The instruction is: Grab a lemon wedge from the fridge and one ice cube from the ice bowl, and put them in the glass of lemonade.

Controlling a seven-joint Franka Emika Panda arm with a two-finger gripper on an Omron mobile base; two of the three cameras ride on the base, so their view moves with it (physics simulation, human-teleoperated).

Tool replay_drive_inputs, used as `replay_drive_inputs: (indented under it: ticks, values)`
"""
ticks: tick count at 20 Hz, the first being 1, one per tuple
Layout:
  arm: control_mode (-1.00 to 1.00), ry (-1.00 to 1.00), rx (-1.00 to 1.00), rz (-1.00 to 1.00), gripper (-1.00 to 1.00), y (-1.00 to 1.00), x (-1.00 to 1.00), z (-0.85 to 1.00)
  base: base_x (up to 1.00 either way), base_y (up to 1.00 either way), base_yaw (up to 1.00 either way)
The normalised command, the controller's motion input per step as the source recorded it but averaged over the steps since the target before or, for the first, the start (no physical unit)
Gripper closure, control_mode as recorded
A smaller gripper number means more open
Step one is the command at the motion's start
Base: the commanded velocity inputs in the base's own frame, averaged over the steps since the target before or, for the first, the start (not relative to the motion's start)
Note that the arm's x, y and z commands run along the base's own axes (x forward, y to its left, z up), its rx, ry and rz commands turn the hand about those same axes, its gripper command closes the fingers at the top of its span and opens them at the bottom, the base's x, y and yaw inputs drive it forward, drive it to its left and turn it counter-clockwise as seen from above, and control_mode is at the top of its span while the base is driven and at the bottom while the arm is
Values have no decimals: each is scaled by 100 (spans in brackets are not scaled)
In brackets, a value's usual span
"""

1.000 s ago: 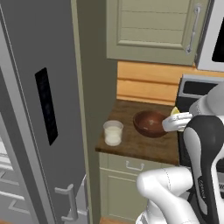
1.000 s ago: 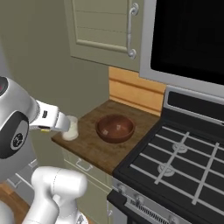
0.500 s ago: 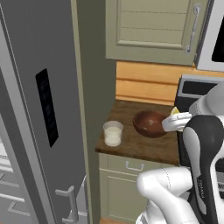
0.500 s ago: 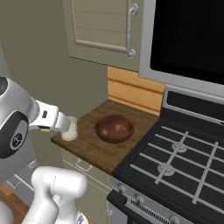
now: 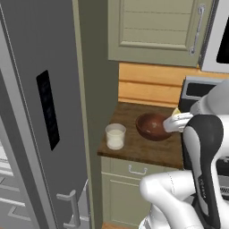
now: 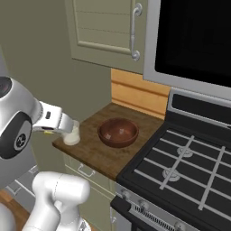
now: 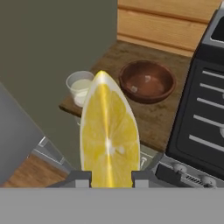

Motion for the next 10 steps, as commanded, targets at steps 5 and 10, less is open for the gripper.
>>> replay_drive_inputs:
  ticks: [5,10]
  values:
    - [-100,0,0,16,100,4,25,-9,0,0,0]
    - [-100,-2,-6,21,100,0,14,-12,0,0,0]
